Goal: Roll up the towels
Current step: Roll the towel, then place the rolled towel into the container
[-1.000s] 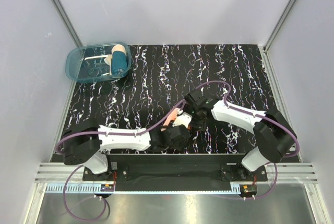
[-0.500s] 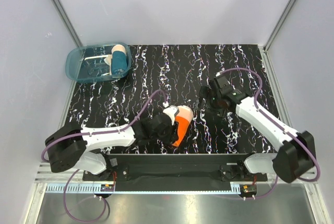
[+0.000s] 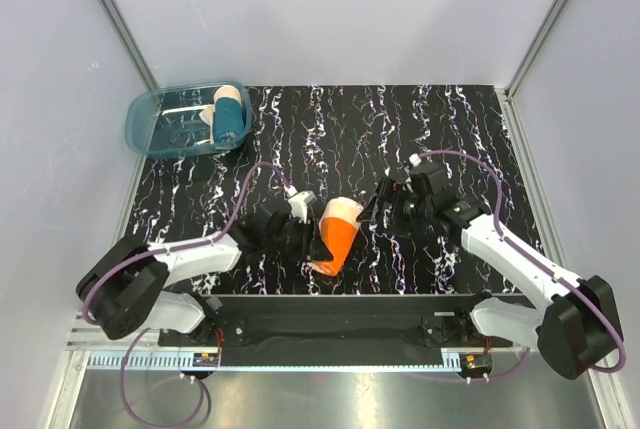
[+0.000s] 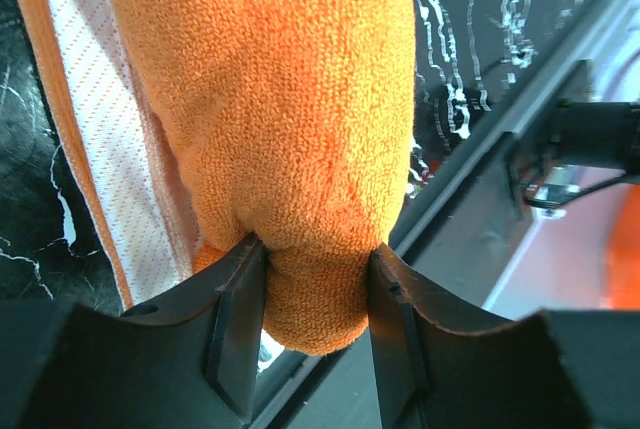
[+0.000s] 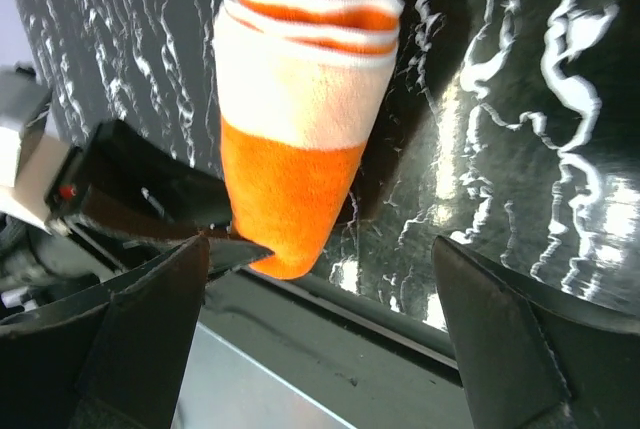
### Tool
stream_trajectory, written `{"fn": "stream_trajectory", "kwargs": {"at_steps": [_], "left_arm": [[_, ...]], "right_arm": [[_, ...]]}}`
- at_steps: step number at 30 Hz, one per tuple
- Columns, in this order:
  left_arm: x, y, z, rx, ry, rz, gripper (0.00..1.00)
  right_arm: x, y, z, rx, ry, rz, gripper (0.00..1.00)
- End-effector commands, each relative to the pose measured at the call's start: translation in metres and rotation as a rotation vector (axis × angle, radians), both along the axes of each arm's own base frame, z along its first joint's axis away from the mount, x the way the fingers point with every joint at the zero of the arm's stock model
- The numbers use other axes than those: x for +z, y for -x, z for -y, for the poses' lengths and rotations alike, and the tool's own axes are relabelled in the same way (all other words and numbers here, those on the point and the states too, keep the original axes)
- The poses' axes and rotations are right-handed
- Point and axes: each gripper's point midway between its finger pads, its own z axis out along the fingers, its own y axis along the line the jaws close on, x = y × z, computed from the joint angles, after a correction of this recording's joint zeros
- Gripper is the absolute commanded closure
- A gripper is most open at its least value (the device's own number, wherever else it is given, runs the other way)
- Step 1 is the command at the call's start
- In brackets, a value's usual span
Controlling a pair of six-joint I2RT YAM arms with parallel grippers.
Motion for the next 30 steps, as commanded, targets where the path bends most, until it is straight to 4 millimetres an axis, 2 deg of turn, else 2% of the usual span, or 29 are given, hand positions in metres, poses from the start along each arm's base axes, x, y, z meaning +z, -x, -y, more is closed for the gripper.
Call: {"fn": "stream_trajectory", "kwargs": {"at_steps": [1,5,6,8,9,11,12,16,22,30], "left_arm": [[-0.023,0.014,-0.014,0.001,-0.003,-0.163,0.57],[-0.032,0.007,-0.026,0.041,-0.010,-0.224,0.57],[-0.036,0.007,-0.029,0.051,-0.015,-0.244,0.57],[-0.040,0.003,-0.036,0.077,-0.009,-0.278,0.57],[-0.044,0.006,-0.039,0.081,-0.011,-0.303,0.57],[-0.048,0.002,-0.046,0.106,-0.009,-0.322,0.57],[-0.051,0.004,-0.048,0.105,-0.007,-0.337,0.57],[-0.056,0.002,-0.055,0.123,-0.009,-0.360,0.57],[-0.059,-0.003,-0.058,0.136,-0.004,-0.382,0.57],[-0.064,-0.008,-0.056,0.132,0.000,-0.419,0.57]], "right_arm": [[0.016,-0.006,-0.029,0.062,-0.167,0.055,0.00],[0.004,-0.004,-0.042,0.090,-0.221,0.049,0.00],[-0.007,-0.002,-0.043,0.092,-0.216,0.031,0.00],[-0.009,-0.002,-0.052,0.109,-0.239,0.046,0.00],[-0.021,0.001,-0.052,0.109,-0.225,0.017,0.00],[-0.020,-0.004,-0.061,0.125,-0.252,0.049,0.00],[-0.029,-0.004,-0.063,0.127,-0.242,0.031,0.00],[-0.036,-0.009,-0.076,0.145,-0.253,0.040,0.00],[-0.049,-0.016,-0.097,0.186,-0.249,0.048,0.00],[-0.077,-0.020,-0.111,0.208,-0.236,0.049,0.00]]}}
